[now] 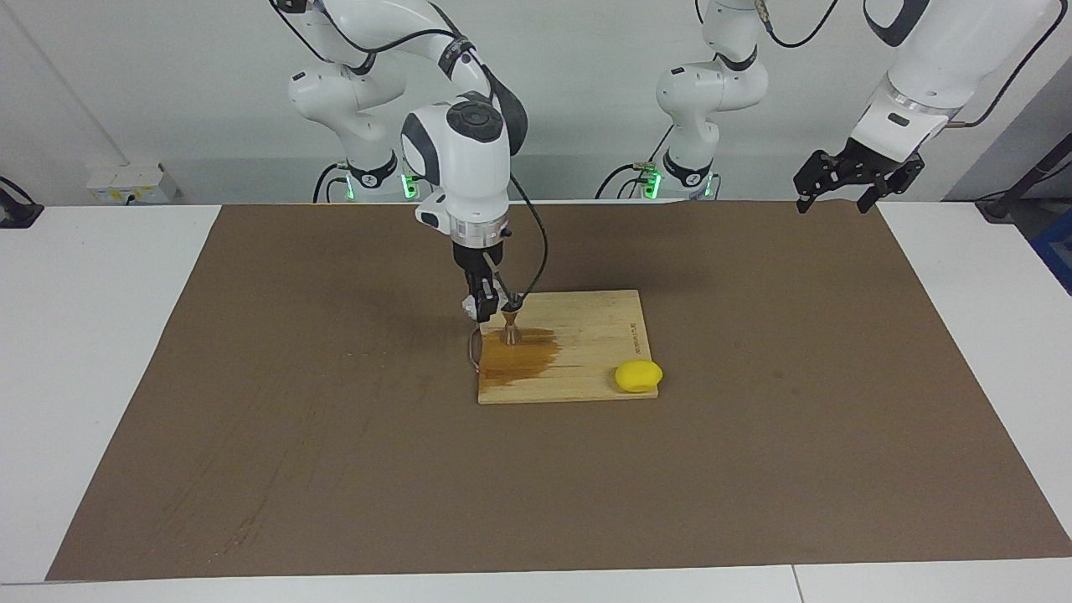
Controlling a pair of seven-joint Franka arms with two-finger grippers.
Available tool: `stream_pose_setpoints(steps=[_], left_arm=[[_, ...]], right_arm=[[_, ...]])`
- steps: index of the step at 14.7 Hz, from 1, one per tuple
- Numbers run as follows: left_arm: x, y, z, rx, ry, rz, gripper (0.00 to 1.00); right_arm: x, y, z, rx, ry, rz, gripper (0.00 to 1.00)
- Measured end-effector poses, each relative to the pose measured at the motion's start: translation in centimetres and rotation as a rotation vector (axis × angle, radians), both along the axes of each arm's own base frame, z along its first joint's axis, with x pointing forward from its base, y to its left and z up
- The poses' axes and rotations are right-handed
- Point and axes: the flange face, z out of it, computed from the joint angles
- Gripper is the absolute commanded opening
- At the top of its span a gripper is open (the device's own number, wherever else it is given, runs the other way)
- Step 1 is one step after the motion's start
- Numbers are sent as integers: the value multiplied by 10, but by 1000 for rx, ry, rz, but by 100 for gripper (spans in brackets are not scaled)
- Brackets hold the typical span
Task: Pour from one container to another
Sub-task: 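Carry the clear cup with the right gripper over the metal cup, then tilt the clear cup with the right gripper to pour into the metal cup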
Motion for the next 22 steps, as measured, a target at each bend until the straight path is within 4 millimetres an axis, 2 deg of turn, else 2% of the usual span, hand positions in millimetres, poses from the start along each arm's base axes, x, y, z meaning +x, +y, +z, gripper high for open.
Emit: stream_pose_setpoints(steps=[14, 22], left_arm=[[0, 0, 0, 0, 0, 0, 100], [0, 0, 0, 0, 0, 0, 100]], right_arm=[[-18, 29, 5, -208, -102, 164, 0], [-24, 36, 6, -185, -90, 160, 0]])
